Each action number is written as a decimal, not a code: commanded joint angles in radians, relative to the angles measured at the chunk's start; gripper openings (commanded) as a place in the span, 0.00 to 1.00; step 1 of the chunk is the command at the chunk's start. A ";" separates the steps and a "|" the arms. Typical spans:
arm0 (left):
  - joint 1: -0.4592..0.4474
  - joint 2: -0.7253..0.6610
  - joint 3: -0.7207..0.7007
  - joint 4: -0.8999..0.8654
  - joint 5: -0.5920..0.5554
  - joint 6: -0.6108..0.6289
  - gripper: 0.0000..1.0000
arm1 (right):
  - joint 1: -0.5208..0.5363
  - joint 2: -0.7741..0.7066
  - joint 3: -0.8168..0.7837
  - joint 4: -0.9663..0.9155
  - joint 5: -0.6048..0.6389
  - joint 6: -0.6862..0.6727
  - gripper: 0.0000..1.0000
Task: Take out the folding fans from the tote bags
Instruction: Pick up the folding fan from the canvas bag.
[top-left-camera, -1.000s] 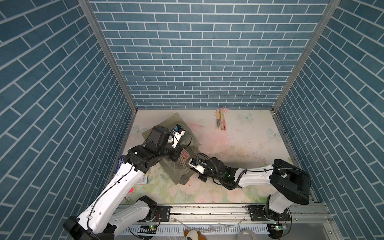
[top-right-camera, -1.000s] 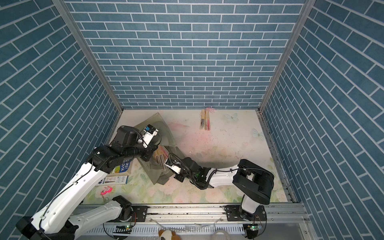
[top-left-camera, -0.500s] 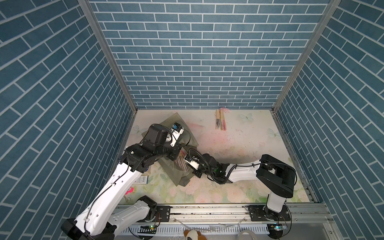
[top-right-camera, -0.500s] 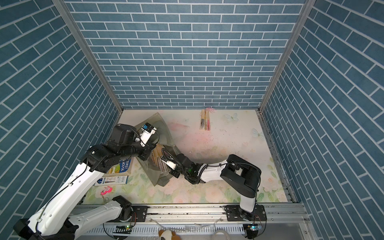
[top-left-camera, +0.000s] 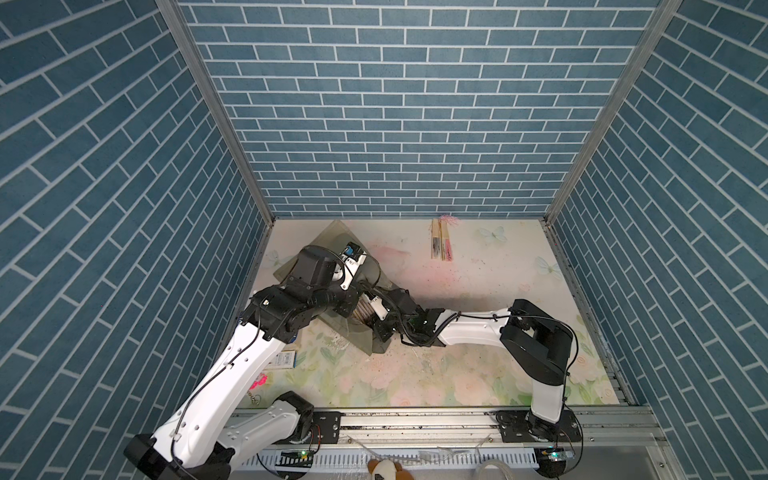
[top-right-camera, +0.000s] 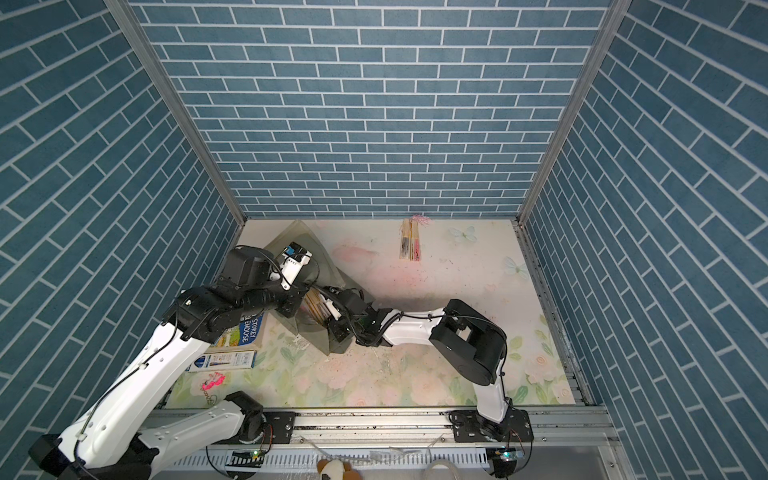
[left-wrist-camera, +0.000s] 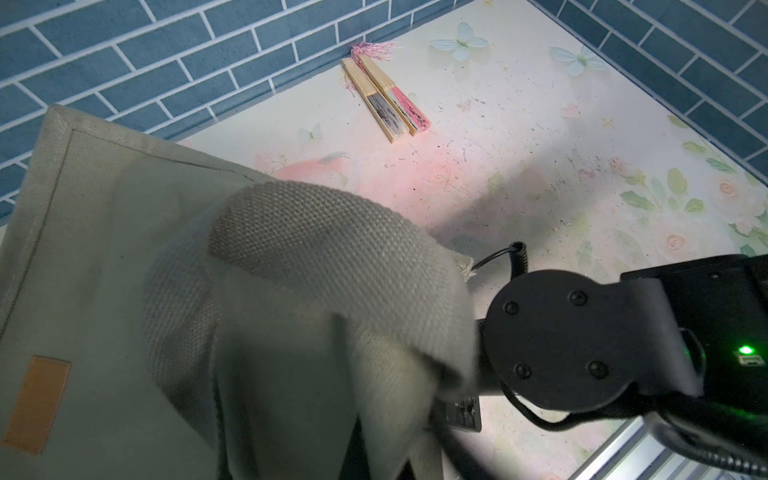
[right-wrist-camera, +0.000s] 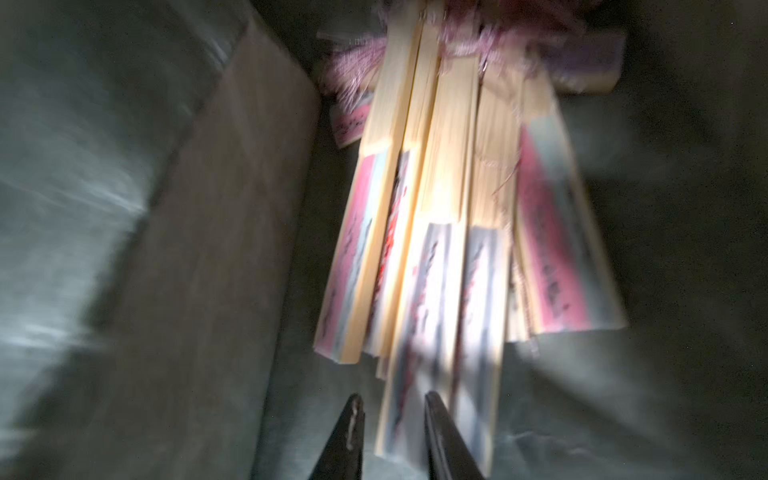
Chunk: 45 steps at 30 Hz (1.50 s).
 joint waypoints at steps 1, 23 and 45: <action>-0.003 -0.008 0.036 0.014 0.046 0.012 0.00 | -0.012 0.056 0.042 -0.070 -0.018 0.137 0.30; -0.005 0.017 0.094 -0.037 0.082 0.013 0.00 | 0.046 -0.060 -0.067 0.059 0.120 -0.443 0.36; -0.005 0.006 0.088 -0.027 0.073 0.011 0.00 | 0.016 0.093 0.168 -0.240 -0.042 0.265 0.37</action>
